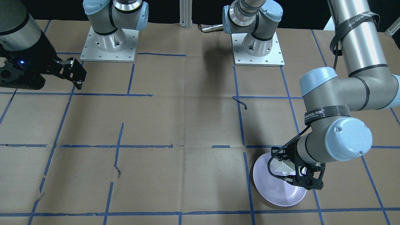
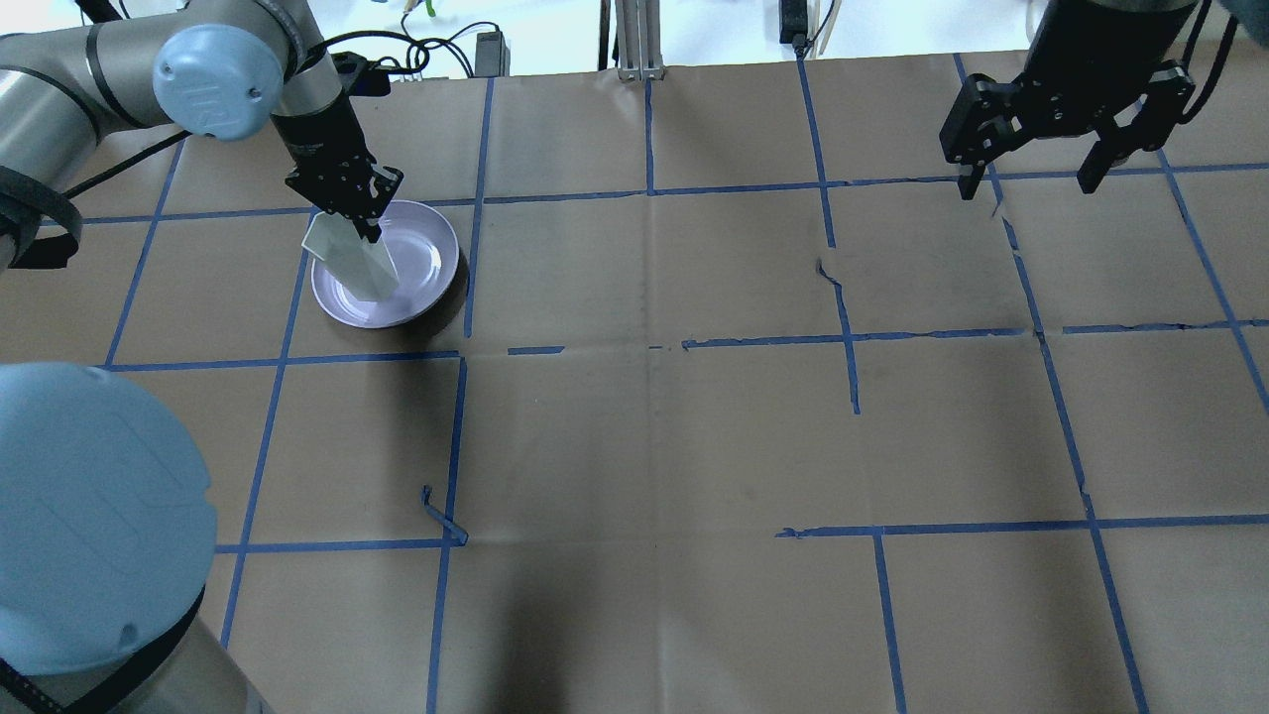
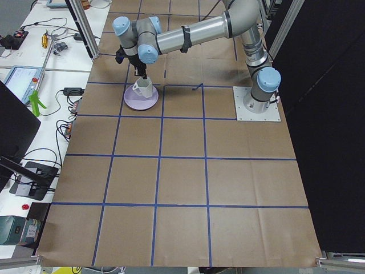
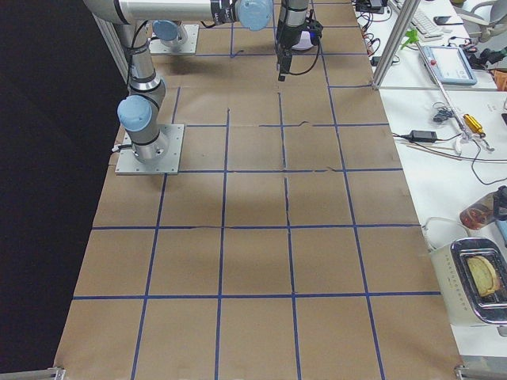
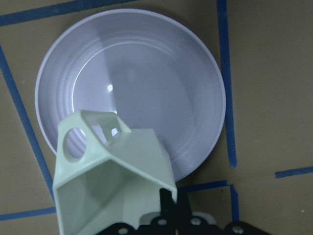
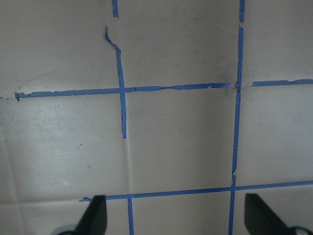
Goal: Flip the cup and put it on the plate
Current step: 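Carry the mug over the lavender plate and lower it onto the plate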
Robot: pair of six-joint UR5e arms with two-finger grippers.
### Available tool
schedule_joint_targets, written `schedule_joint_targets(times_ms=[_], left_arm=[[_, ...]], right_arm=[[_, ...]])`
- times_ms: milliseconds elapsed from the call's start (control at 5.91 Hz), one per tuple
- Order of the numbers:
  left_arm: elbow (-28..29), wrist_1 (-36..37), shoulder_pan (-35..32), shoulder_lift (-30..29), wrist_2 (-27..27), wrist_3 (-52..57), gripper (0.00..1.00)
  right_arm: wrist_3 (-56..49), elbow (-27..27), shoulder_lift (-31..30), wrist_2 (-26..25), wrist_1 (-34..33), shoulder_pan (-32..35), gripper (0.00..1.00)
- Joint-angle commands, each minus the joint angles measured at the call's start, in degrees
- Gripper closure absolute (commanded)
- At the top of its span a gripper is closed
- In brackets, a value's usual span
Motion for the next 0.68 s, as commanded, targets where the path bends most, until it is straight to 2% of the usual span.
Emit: schedule_joint_targets(times_ms=[0, 338, 508], left_arm=[[0.03, 0.45, -0.09, -1.67, 0.38, 0.11, 1.0], [-0.06, 3.43, -0.44, -1.67, 0.38, -0.42, 0.98], [-0.06, 3.53, -0.44, -1.67, 0.38, -0.51, 0.5]], right_arm=[[0.0, 0.0, 0.0, 0.0, 0.0, 0.0, 0.0], [0.0, 0.0, 0.0, 0.0, 0.0, 0.0, 0.0], [0.0, 0.0, 0.0, 0.0, 0.0, 0.0, 0.0]])
